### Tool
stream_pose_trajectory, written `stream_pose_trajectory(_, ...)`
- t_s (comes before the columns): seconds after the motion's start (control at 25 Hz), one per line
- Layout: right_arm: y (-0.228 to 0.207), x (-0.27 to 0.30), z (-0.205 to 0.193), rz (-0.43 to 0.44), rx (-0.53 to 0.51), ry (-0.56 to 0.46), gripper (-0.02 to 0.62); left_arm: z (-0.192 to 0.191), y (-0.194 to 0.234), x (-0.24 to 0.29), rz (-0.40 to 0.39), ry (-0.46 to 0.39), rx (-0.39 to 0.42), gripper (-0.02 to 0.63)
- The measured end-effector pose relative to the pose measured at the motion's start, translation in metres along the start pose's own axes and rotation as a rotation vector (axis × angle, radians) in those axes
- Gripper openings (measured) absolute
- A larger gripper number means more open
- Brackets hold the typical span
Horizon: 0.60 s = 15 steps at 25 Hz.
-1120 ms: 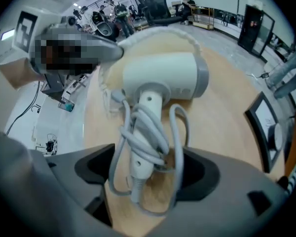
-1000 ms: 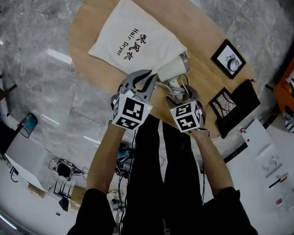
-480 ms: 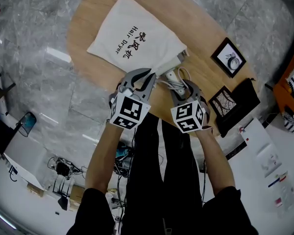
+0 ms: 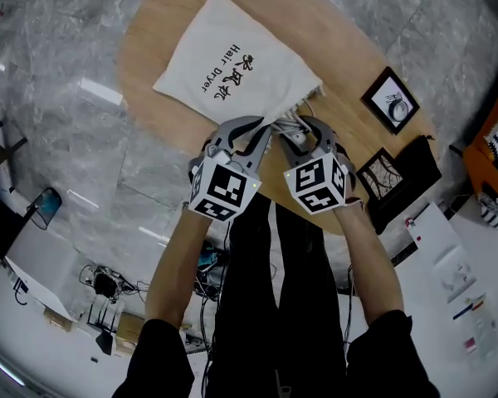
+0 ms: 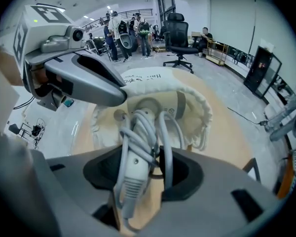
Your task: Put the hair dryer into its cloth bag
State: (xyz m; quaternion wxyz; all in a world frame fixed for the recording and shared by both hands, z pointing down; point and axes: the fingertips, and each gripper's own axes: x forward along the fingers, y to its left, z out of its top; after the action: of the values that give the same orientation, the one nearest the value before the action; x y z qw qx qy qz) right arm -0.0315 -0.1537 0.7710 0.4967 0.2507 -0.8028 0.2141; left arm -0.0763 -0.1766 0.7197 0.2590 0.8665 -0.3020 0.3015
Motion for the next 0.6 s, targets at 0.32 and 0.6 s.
stream_pose_trajectory(0.32, -0.001, 0.021, 0.02, 0.046, -0.078, -0.056, 0.216, 0.001, 0.0, -0.001, -0.021, -0.002, -0.013, 0.043)
stream_pose_trajectory(0.6, 0.0, 0.044, 0.019, 0.037, -0.12, 0.007, 0.266, -0.003, 0.001, 0.001, -0.028, 0.013, -0.013, 0.043)
